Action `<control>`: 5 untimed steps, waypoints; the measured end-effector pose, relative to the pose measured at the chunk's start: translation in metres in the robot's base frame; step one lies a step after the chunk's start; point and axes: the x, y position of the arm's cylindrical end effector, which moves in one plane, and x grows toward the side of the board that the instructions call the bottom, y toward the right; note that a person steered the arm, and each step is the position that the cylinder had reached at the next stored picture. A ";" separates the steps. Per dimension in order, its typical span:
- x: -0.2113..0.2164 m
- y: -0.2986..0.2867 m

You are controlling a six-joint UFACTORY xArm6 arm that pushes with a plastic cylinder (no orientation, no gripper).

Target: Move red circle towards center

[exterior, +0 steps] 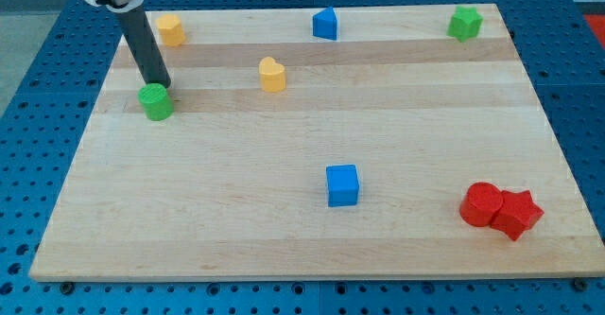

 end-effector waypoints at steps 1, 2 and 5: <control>0.000 0.009; 0.000 0.045; 0.111 0.080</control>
